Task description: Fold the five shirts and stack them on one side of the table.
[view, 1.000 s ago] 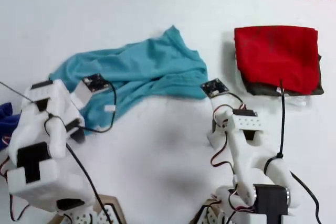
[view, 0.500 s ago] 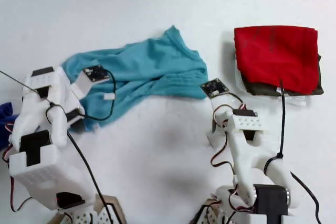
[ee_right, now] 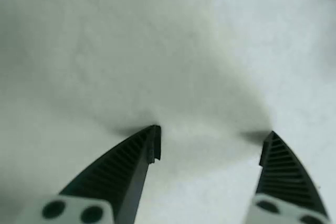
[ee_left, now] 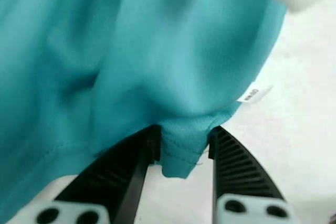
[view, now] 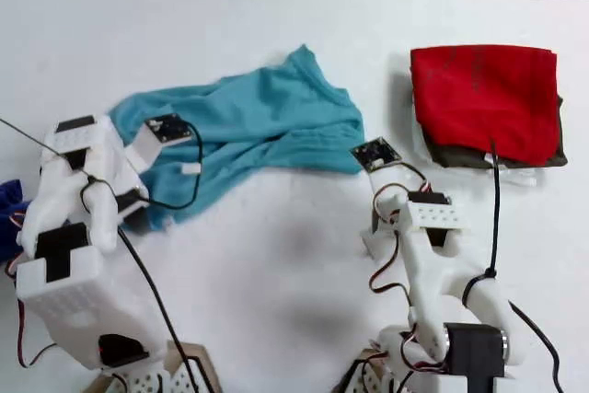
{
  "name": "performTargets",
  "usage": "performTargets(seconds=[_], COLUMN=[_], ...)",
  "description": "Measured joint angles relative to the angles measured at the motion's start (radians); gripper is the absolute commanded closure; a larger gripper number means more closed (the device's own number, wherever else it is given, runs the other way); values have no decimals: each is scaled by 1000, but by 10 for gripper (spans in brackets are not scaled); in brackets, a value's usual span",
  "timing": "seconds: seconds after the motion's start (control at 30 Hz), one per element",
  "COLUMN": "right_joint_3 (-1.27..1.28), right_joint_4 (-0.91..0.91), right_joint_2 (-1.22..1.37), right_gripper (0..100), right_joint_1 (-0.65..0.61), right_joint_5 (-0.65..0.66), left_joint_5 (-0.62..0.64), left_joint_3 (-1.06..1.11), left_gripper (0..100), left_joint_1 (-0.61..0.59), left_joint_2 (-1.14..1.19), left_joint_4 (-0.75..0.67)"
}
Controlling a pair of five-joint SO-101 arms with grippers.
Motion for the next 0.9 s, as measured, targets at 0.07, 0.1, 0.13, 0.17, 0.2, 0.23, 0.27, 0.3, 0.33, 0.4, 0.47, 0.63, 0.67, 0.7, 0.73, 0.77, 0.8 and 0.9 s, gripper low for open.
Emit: performTargets(seconds=[0.07,0.1,0.13,0.17,0.2,0.23,0.27,0.3,0.33,0.4,0.47,0.63,0.67,0.7,0.73,0.77,0.8,0.9], right_joint_3=[0,0,0,0,0,0,0,0,0,0,0,0,0,-5,-15,-31,-58,-166], right_joint_4=[0,0,0,0,0,0,0,0,0,0,0,0,0,0,6,20,38,100], right_joint_2=[0,0,0,0,0,0,0,0,0,0,0,0,0,2,3,5,6,8], right_gripper=[701,701,701,701,701,701,701,701,701,701,701,699,699,698,698,698,698,698], right_joint_1=[0,0,0,0,0,0,0,0,0,0,0,0,0,0,0,0,0,-18], right_joint_5=[0,0,0,0,0,0,0,0,0,0,0,0,0,0,0,0,-5,-64], left_joint_5=[0,0,0,0,0,0,0,0,0,2,26,100,104,107,109,110,110,110], left_joint_3=[-6,-6,-6,-6,-6,-6,-6,-6,-6,-11,-23,-25,-25,-25,-25,-25,-17,38], left_gripper=[943,990,969,970,978,972,973,974,974,974,974,973,973,973,973,973,973,973], left_joint_1=[0,0,0,0,0,0,0,2,5,18,32,87,92,91,87,87,89,89], left_joint_2=[6,6,6,6,6,6,6,6,6,8,11,-81,-120,-164,-212,-256,-305,-427], left_joint_4=[2,2,2,2,2,2,2,2,5,20,40,120,144,169,198,232,265,316])
